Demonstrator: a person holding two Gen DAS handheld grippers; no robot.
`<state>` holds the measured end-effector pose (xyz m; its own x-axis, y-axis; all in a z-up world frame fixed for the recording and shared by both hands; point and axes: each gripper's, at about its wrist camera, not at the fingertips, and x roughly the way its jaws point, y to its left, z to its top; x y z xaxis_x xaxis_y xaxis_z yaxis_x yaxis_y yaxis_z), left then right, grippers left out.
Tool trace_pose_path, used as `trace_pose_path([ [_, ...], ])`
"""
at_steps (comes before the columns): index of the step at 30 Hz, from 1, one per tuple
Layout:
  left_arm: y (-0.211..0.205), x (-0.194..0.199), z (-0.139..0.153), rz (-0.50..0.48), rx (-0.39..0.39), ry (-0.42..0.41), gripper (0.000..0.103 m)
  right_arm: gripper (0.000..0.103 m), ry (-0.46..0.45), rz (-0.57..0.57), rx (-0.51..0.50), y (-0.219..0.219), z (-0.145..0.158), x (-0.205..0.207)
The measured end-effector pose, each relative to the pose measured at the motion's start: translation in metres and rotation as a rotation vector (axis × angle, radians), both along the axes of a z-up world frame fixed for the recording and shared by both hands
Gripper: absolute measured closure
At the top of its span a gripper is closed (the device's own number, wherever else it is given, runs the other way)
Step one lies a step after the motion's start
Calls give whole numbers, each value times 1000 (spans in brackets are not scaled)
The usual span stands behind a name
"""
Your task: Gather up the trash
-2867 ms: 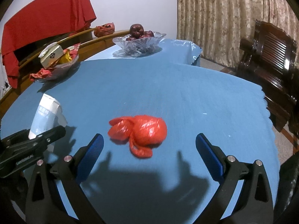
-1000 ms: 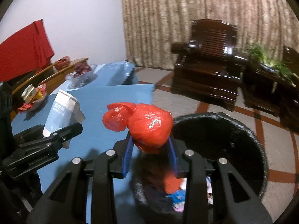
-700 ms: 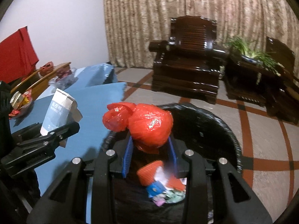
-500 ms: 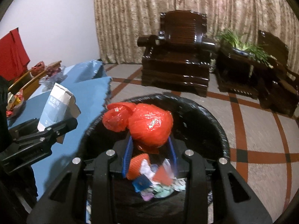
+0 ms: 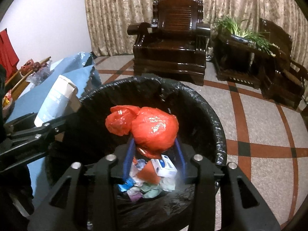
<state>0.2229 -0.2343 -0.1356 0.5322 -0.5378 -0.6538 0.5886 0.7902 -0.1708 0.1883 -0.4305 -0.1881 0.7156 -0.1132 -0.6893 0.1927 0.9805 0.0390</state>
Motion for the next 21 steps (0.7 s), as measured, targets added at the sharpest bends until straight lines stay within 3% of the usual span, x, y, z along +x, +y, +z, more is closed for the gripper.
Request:
trace_pose_path([
  [8,4,4,-2,7,-18,37,23,11,-28,-36,-17,-7,2,-8],
  [13,10,3,10,11,-59,29,14,8,-50,-39,-19,-7,12,-17],
  [21,16,-6,29,16,-73,-3,14,8,-97,-44,-23,-3,34,-32],
])
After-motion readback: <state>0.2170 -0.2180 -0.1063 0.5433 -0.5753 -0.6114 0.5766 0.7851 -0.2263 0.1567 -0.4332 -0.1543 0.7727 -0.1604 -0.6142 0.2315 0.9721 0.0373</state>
